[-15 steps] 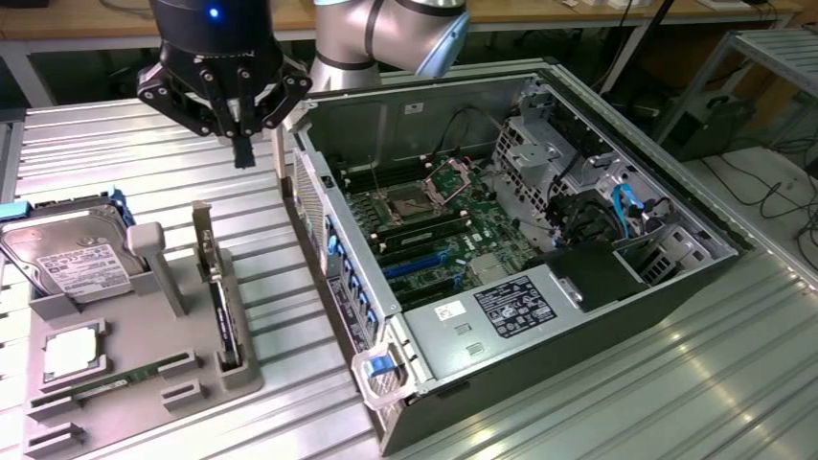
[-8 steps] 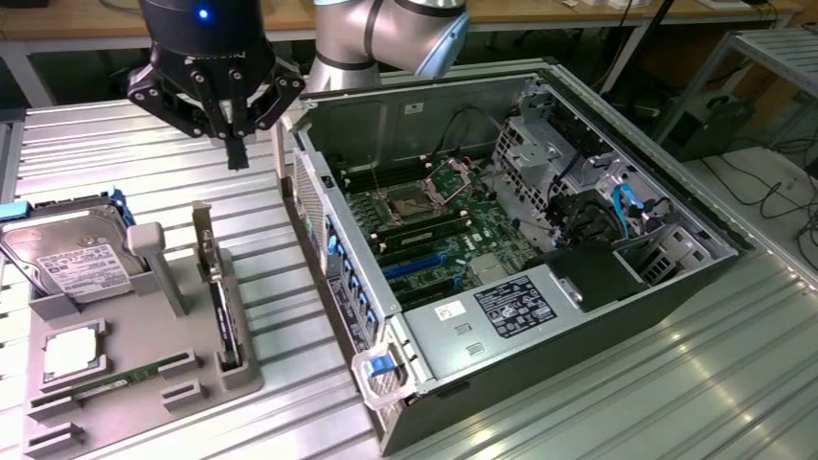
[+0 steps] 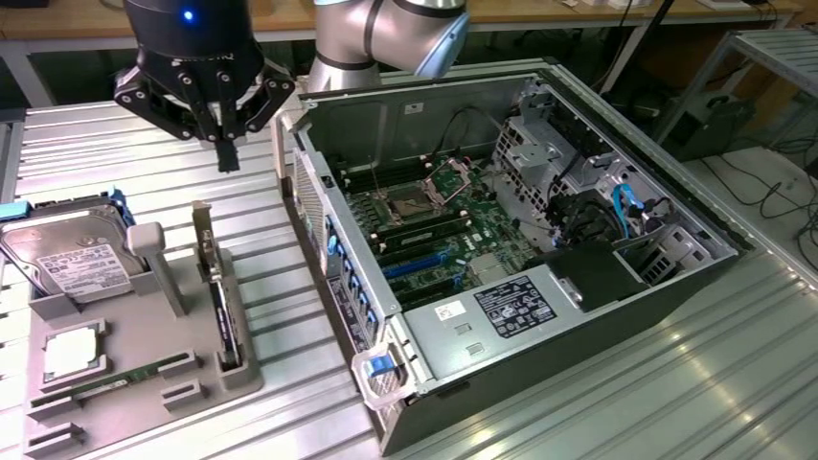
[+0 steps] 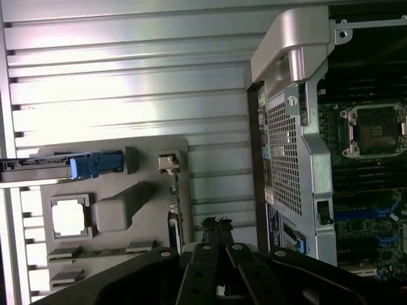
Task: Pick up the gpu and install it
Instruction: 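Reach for the gpu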
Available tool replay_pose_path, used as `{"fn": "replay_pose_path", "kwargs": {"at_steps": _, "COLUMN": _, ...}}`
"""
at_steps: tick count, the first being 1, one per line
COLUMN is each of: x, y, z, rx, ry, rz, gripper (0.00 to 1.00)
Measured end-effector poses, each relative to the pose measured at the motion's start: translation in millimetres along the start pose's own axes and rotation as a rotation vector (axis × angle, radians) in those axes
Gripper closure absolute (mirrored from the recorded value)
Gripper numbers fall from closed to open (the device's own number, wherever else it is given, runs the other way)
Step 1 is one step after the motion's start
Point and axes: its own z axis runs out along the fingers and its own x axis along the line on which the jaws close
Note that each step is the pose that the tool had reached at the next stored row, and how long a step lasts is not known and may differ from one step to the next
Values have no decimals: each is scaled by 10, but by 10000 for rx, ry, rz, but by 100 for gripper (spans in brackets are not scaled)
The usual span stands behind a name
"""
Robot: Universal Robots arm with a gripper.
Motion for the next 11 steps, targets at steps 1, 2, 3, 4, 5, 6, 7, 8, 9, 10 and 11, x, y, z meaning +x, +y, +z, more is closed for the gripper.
{"fn": "replay_pose_path", "kwargs": {"at_steps": 1, "x": 9, "y": -2, "z": 0, "rx": 0, "ry": 0, "rz": 0, "gripper": 89}}
{"fn": "replay_pose_path", "kwargs": {"at_steps": 2, "x": 18, "y": -3, "z": 0, "rx": 0, "ry": 0, "rz": 0, "gripper": 89}}
{"fn": "replay_pose_path", "kwargs": {"at_steps": 3, "x": 29, "y": -5, "z": 0, "rx": 0, "ry": 0, "rz": 0, "gripper": 89}}
{"fn": "replay_pose_path", "kwargs": {"at_steps": 4, "x": 37, "y": -7, "z": -1, "rx": 0, "ry": 1, "rz": 0, "gripper": 89}}
{"fn": "replay_pose_path", "kwargs": {"at_steps": 5, "x": 47, "y": -9, "z": -1, "rx": 1, "ry": 1, "rz": 0, "gripper": 89}}
{"fn": "replay_pose_path", "kwargs": {"at_steps": 6, "x": 57, "y": -11, "z": -1, "rx": 0, "ry": 0, "rz": 0, "gripper": 89}}
{"fn": "replay_pose_path", "kwargs": {"at_steps": 7, "x": 67, "y": -13, "z": -1, "rx": 0, "ry": 0, "rz": 0, "gripper": 89}}
{"fn": "replay_pose_path", "kwargs": {"at_steps": 8, "x": 74, "y": -15, "z": -1, "rx": 0, "ry": 1, "rz": -1, "gripper": 89}}
{"fn": "replay_pose_path", "kwargs": {"at_steps": 9, "x": 83, "y": -17, "z": -1, "rx": 1, "ry": 0, "rz": -1, "gripper": 89}}
{"fn": "replay_pose_path", "kwargs": {"at_steps": 10, "x": 92, "y": -20, "z": -2, "rx": 0, "ry": 0, "rz": -1, "gripper": 89}}
{"fn": "replay_pose_path", "kwargs": {"at_steps": 11, "x": 107, "y": -23, "z": -2, "rx": 0, "ry": 1, "rz": -1, "gripper": 89}}
